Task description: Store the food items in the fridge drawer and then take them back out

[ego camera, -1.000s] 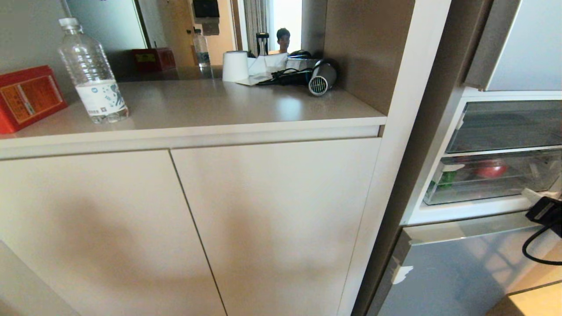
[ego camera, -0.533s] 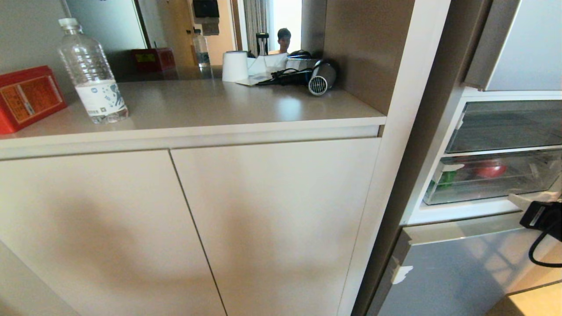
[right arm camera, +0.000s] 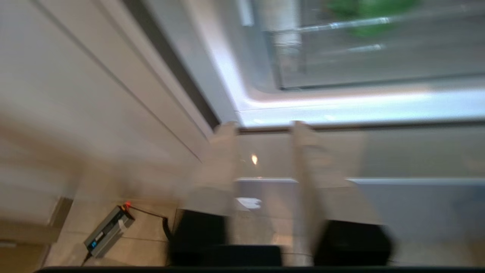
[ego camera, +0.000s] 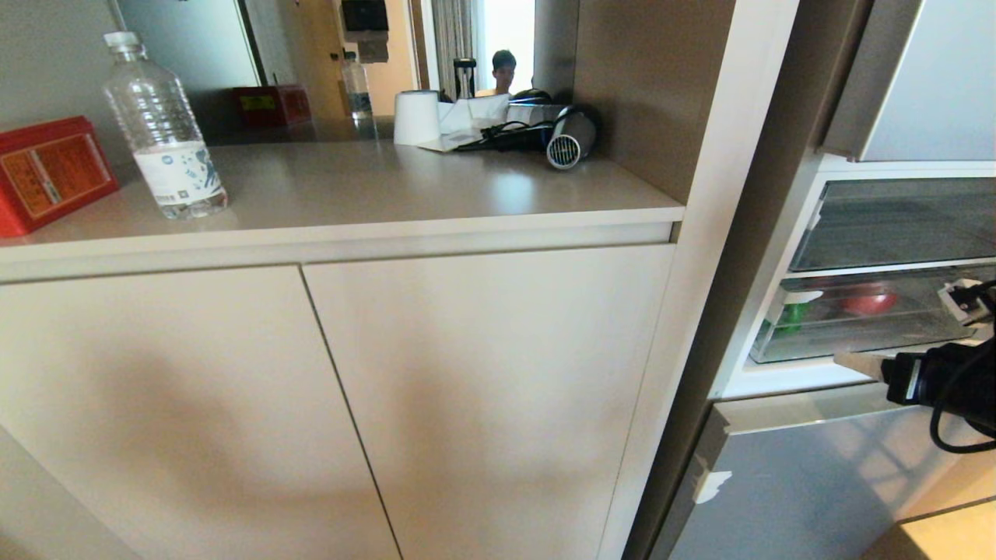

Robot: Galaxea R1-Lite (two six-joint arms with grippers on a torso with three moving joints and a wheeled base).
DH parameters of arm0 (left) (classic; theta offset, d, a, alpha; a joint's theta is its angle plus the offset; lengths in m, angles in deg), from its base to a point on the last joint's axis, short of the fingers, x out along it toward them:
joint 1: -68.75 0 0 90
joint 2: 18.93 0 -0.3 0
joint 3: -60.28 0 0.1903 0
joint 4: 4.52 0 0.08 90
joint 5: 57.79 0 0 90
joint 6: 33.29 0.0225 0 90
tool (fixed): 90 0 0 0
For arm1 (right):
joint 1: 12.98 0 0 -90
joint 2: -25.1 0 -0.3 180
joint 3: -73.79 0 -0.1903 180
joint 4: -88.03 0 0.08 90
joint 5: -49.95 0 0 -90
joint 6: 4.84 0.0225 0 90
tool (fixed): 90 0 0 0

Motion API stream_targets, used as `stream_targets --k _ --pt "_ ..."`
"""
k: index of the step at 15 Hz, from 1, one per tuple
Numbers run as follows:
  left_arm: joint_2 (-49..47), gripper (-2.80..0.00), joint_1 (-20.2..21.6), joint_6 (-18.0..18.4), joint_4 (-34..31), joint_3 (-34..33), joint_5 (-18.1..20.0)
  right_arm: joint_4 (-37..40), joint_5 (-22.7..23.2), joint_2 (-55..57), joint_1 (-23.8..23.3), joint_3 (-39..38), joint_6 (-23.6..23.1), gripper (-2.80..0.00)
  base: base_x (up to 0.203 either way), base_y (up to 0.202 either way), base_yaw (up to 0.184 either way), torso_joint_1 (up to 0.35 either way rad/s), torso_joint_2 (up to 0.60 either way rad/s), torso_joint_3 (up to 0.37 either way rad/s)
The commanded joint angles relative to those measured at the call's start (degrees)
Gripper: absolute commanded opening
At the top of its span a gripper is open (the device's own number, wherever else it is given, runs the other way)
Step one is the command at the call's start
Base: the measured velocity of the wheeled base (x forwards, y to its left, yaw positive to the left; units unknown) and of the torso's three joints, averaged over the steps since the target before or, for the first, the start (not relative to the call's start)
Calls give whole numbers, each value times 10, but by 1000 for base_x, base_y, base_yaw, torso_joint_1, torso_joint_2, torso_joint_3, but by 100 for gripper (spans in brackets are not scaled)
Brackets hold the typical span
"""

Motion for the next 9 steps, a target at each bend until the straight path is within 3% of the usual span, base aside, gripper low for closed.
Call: stream_targets --k 1,9 --pt "0 -280 0 0 0 0 0 -15 -2 12 20 2 0 0 0 0 0 0 0 0" --pt "0 -280 0 0 0 0 0 -42 -22 71 29 64 -9 0 0 0 0 0 0 0"
